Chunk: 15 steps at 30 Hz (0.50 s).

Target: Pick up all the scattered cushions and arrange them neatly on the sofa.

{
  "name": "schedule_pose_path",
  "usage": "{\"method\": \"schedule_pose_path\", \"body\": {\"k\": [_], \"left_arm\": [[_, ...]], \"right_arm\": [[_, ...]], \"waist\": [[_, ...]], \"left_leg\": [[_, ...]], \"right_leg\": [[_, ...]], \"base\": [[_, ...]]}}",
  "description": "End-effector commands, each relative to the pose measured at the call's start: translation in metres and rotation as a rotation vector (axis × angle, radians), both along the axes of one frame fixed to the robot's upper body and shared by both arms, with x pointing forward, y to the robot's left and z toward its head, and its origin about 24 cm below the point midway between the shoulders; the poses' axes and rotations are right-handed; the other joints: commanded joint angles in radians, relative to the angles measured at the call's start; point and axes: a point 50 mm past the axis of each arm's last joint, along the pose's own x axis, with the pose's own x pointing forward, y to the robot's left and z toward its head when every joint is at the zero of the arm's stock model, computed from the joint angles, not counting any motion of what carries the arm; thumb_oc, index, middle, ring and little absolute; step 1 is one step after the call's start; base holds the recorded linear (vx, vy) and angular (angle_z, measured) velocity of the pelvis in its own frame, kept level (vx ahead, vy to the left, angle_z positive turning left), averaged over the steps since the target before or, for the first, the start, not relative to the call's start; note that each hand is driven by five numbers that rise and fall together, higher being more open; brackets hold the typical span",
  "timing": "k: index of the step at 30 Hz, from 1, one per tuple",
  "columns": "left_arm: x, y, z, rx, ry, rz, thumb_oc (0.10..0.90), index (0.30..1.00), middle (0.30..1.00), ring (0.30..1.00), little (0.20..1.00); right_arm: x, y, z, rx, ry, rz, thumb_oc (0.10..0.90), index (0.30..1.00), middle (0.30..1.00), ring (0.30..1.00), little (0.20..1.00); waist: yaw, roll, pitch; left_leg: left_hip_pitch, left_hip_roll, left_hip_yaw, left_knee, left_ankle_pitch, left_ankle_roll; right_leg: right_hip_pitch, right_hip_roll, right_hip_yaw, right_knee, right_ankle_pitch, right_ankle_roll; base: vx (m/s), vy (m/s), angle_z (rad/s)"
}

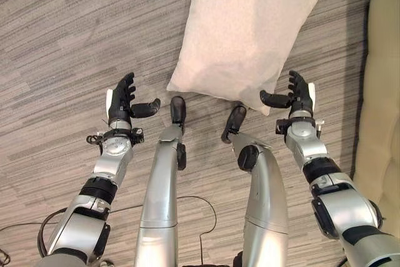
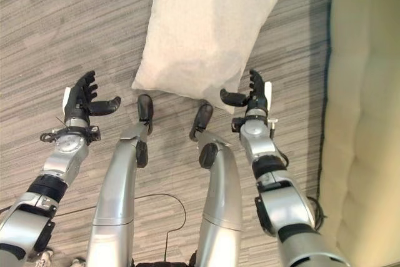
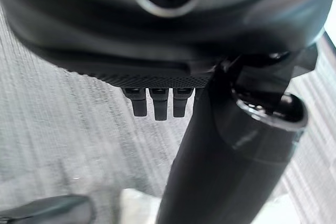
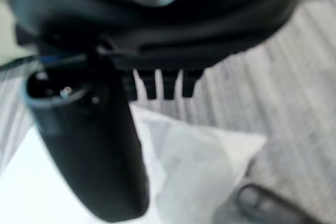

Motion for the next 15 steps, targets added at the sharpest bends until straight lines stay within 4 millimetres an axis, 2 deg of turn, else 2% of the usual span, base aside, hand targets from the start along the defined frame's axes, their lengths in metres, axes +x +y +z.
{"method": "schedule_pose_path", "body": {"k": [1, 2, 6, 8, 9, 10, 11, 12, 15], "left_arm": [[-0.009, -0.006, 0.017, -0.02, -0.143, -0.002, 0.8, 0.9, 0.9, 0.9, 0.9], [-0.009, -0.006, 0.018, -0.02, -0.145, -0.002, 0.8, 0.9, 0.9, 0.9, 0.9], [-0.004, -0.019, 0.055, 0.012, -0.263, -0.033, 0.8, 0.9, 0.9, 0.9, 0.9], [-0.003, -0.027, 0.065, 0.017, -0.295, -0.055, 0.8, 0.9, 0.9, 0.9, 0.9], [-0.002, -0.032, 0.075, 0.012, -0.332, -0.063, 0.8, 0.9, 0.9, 0.9, 0.9], [-0.002, -0.032, 0.076, 0.012, -0.333, -0.062, 0.8, 0.9, 0.9, 0.9, 0.9], [-0.001, -0.039, 0.083, 0.016, -0.355, -0.077, 0.8, 0.9, 0.9, 0.9, 0.9], [-0.001, -0.039, 0.084, 0.016, -0.356, -0.076, 0.8, 0.9, 0.9, 0.9, 0.9], [-0.002, -0.05, 0.099, 0.006, -0.411, -0.103, 0.8, 0.9, 0.9, 0.9, 0.9]], "right_arm": [[-0.009, -0.01, -0.003, -0.018, -0.061, -0.023, 0.8, 0.9, 0.9, 0.9, 0.9], [-0.009, -0.01, -0.002, -0.018, -0.063, -0.023, 0.8, 0.9, 0.9, 0.9, 0.9], [0.001, 0.005, 0.028, -0.049, -0.125, 0.017, 0.8, 0.9, 0.9, 0.9, 0.9], [0.005, 0.014, 0.038, -0.066, -0.139, 0.042, 0.8, 0.9, 0.9, 0.9, 0.9], [0.008, 0.025, 0.046, -0.079, -0.153, 0.073, 0.8, 0.9, 0.9, 0.9, 0.9], [0.008, 0.025, 0.047, -0.079, -0.155, 0.073, 0.8, 0.9, 0.9, 0.9, 0.9], [0.01, 0.039, 0.053, -0.083, -0.167, 0.109, 0.8, 0.9, 0.9, 0.9, 0.9], [0.01, 0.039, 0.053, -0.083, -0.168, 0.11, 0.8, 0.9, 0.9, 0.9, 0.9], [0.012, 0.067, 0.06, -0.109, -0.184, 0.193, 0.8, 0.9, 0.9, 0.9, 0.9]], "waist": [[-0.005, 0.043, -0.122], [-0.005, 0.044, -0.123], [0.002, 0.049, -0.108], [0.007, 0.052, -0.106], [0.013, 0.055, -0.101], [0.012, 0.055, -0.1], [0.018, 0.059, -0.091], [0.017, 0.059, -0.09], [0.024, 0.062, -0.087]], "left_leg": [[-0.062, -0.02, -0.06, -0.012, -0.074, 0.006], [-0.068, -0.021, -0.06, -0.009, -0.074, 0.006], [-0.133, -0.035, -0.064, 0.015, -0.062, -0.001], [-0.152, -0.038, -0.067, 0.021, -0.058, -0.003], [-0.166, -0.042, -0.071, 0.023, -0.052, -0.006], [-0.166, -0.043, -0.071, 0.023, -0.052, -0.006], [-0.166, -0.051, -0.075, 0.015, -0.047, -0.008], [-0.166, -0.051, -0.075, 0.015, -0.047, -0.008], [-0.166, -0.053, -0.081, -0.001, -0.036, -0.013]], "right_leg": [[-0.028, -0.007, 0.04, -0.013, -0.081, 0.088], [-0.034, -0.008, 0.041, -0.01, -0.081, 0.088], [-0.101, -0.017, 0.049, 0.028, -0.089, 0.087], [-0.118, -0.023, 0.054, 0.037, -0.09, 0.086], [-0.133, -0.025, 0.057, 0.046, -0.089, 0.085], [-0.133, -0.026, 0.057, 0.047, -0.089, 0.085], [-0.135, -0.026, 0.062, 0.05, -0.087, 0.085], [-0.135, -0.027, 0.061, 0.05, -0.087, 0.085], [-0.135, -0.024, 0.059, 0.043, -0.083, 0.085]], "base": [[0.02, -0.012, 0.14], [0.03, -0.027, 0.15], [0.03, -0.026, 0.06], [0.02, -0.031, 0.05], [0.01, -0.031, 0.06], [0.0, -0.047, 0.07], [-0.01, -0.025, 0.07], [-0.01, -0.045, 0.09], [-0.01, -0.037, 0.08]]}}
